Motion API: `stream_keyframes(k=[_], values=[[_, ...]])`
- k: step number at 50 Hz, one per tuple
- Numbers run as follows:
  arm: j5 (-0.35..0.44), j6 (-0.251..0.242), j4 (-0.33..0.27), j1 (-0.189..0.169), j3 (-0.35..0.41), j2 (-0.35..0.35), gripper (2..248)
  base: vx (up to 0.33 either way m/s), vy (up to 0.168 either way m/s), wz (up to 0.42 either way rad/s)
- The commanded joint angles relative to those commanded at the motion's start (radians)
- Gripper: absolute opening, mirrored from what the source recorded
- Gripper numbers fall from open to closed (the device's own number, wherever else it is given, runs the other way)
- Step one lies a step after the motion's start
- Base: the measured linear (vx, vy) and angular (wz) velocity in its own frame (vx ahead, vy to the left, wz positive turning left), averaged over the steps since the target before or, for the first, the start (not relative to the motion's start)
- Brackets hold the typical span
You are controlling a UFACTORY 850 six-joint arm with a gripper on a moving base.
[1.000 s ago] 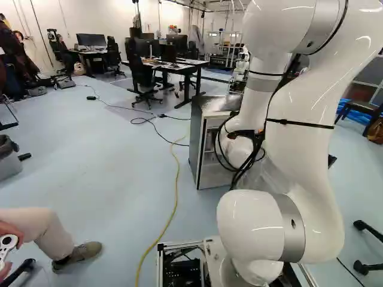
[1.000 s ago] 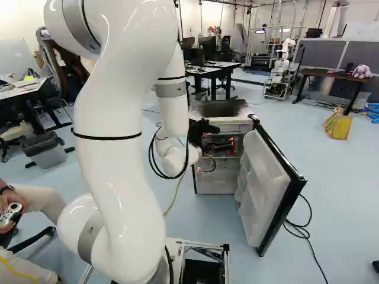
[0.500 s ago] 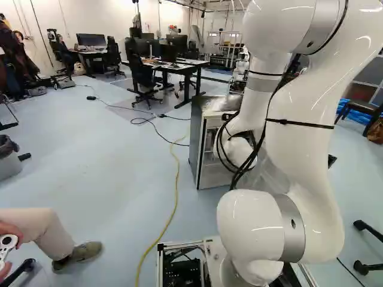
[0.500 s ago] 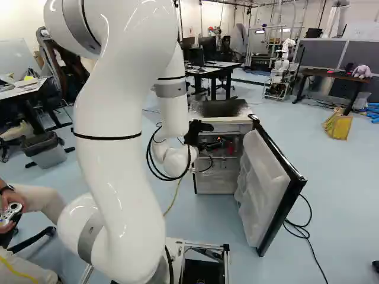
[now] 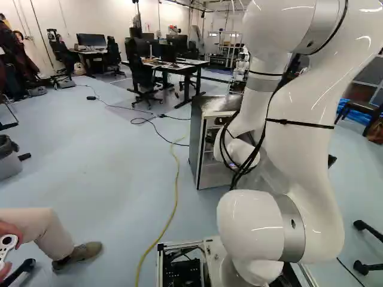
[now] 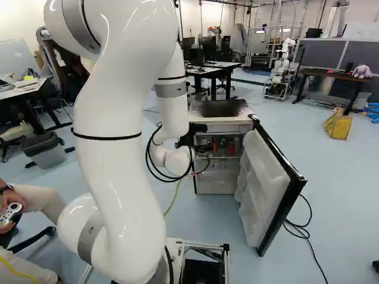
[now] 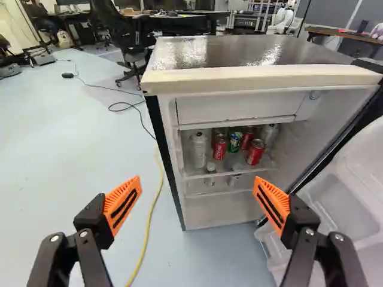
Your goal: Grab a drink from the fridge
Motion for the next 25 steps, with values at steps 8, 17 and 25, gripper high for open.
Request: stream_keyframes(k=[8, 17, 25], values=[[-0.002, 0.000, -0.002, -0.005, -0.001, -0.001, 247, 0.000, 0.000, 0.000], [-0.002, 0.000, -0.002, -0.024, -0.006, -0.004, 247, 0.000, 0.000, 0.000], [-0.004, 0.000, -0.002, -0.045, -0.012, -0.008, 247, 0.000, 0.000, 0.000]])
